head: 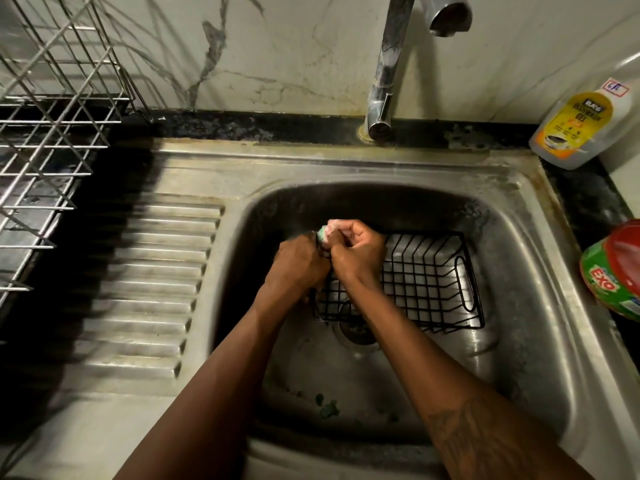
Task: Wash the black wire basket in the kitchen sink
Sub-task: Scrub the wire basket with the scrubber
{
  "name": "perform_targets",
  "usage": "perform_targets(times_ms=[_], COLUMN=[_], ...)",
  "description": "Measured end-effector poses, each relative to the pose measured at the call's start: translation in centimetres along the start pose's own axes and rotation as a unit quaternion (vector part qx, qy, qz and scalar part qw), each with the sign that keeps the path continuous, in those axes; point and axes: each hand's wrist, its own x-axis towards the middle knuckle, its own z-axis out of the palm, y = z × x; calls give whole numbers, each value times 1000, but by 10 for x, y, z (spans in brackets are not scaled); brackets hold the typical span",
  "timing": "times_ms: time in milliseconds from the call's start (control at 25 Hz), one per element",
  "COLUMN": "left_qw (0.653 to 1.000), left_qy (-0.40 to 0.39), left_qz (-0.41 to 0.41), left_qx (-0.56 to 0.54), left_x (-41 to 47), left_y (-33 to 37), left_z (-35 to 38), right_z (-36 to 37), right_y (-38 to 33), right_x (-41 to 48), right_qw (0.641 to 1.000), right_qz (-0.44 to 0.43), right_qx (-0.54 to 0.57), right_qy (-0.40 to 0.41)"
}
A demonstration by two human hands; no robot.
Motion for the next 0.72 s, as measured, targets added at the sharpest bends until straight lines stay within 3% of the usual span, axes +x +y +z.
perform_targets(times_ms=[120, 240, 400, 480, 560, 720], left_qw=[994, 981, 967, 962, 961, 960], left_qy=[-61, -114, -133, -139, -138, -157], left_qz=[-64, -126, -148, -150, -155, -155], left_qx=[-69, -98, -160, -178, -182, -170], left_x=[-3, -3, 2, 3, 3, 0], left_y=[6, 11, 6, 4, 4, 8], left_z=[-6, -9, -2, -1, -2, -5], right_z=[-10, -20, -28, -40, -40, -19], right_y=[1, 7, -1, -8, -5, -10], right_x=[2, -3, -2, 5, 6, -7], right_qw=[988, 959, 932, 921, 894, 874], right_qz=[-113, -138, -216, -219, -238, -256], right_qx=[-82, -208, -292, -321, -380, -389], right_qy=[-69, -134, 8, 38, -15, -139])
